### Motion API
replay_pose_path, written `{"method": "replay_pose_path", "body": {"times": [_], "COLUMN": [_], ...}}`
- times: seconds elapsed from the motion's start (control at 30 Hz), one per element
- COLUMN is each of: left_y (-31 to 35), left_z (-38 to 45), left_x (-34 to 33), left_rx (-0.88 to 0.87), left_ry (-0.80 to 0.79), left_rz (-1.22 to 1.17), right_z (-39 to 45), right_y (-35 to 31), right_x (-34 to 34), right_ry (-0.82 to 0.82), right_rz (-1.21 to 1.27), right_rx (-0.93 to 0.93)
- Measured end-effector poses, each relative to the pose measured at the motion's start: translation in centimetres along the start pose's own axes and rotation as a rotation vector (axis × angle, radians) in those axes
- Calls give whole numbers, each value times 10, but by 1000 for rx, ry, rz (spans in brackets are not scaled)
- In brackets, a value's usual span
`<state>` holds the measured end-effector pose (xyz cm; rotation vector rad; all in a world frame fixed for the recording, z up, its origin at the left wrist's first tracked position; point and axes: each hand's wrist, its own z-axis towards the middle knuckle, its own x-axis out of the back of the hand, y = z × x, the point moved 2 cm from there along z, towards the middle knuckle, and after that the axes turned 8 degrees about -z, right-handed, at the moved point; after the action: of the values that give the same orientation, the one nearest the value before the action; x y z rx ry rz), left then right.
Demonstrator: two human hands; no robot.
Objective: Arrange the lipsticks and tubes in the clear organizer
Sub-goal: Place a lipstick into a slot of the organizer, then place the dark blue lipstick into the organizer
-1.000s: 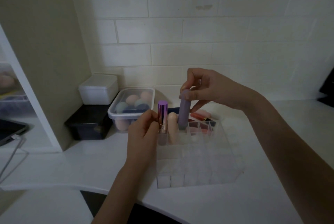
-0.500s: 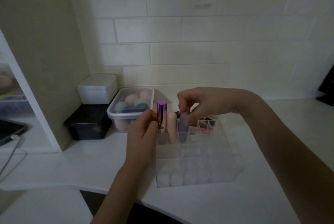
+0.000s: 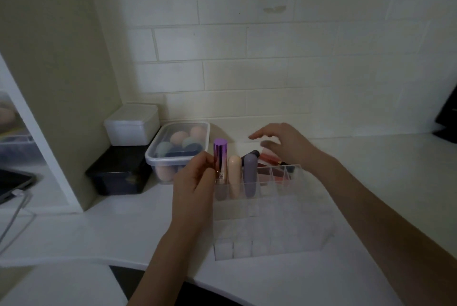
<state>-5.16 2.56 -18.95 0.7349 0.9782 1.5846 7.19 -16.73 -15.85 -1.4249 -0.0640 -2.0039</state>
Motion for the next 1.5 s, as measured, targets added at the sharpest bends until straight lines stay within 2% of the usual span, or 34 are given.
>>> {"method": "replay_pose_path", "body": {"times": [0.07, 0.27, 0.5, 0.6, 0.8, 0.9, 1.1, 1.33, 1.5], "left_y": [0, -1, 0, 0, -1, -1, 3, 6, 7], "left_z": [0, 0, 0, 0, 1, 0, -2, -3, -4], "left_x": [0, 1, 1, 1, 1, 1, 1, 0, 0], "left_rx": [-4, -28, -18, -17, 3, 15, 37, 60, 68], "left_ry": [-2, -10, 6, -4, -7, -1, 7, 16, 14], "left_rz": [0, 11, 41, 50, 33, 32, 39, 33, 32], "right_z": [1, -1, -1, -3, -8, -11, -11, -14, -18], "right_y": [11, 15, 9, 4, -10, -20, -34, -47, -55], "right_x": [-16, -28, -26, -24, 8, 29, 53, 69, 78], "right_ry": [-92, -209, -147, -150, -44, -38, -12, -17, -59], "right_rz": [-133, -254, -176, -56, 463, 664, 672, 961, 900], "right_rx": [6, -19, 10, 10, -140, -143, -28, 46, 36]}}
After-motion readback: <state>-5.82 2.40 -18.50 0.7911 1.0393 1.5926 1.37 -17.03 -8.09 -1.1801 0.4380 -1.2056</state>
